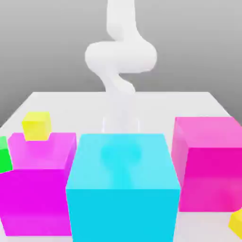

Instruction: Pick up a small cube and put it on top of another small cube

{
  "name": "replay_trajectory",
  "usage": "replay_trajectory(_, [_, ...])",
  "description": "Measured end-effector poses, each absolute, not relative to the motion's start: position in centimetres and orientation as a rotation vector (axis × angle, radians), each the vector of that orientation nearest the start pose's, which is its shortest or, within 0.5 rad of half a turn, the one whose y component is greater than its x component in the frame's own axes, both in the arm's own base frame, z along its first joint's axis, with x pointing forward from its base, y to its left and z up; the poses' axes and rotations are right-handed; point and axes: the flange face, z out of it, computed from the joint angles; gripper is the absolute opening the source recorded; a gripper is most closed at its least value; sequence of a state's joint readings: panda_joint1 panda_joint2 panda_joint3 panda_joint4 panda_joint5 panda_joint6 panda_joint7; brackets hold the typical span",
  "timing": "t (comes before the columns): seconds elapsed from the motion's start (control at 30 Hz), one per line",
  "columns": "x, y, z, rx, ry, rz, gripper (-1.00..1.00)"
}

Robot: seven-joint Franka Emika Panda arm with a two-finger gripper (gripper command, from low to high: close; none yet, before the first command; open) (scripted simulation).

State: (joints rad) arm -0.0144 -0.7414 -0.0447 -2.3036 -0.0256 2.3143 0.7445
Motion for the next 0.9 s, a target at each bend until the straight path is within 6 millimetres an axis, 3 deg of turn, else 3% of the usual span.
replay_trajectory(0.17, [40.1,-10.5,62.1,-2.638,1.104,-0.921,0.00])
replay_trajectory(0.3, [40.8,-17.1,56.2,-2.731,1.152,-0.826,0.00])
replay_trajectory(0.47, [39.0,-25.3,48.4,-2.814,1.208,-0.680,0.00])
replay_trajectory(0.63, [34.4,-32.5,40.5,-2.856,1.256,-0.517,0.00])
replay_trajectory(0.7, [32.0,-34.0,35.9,-2.860,1.274,-0.414,0.00])
replay_trajectory(0.77, [29.4,-34.1,30.8,-2.850,1.287,-0.295,0.00])
replay_trajectory(0.83, [27.1,-32.8,26.1,-2.831,1.293,-0.178,0.00])
replay_trajectory(0.9, [26.5,-29.7,22.8,-2.823,1.276,-0.082,0.00])
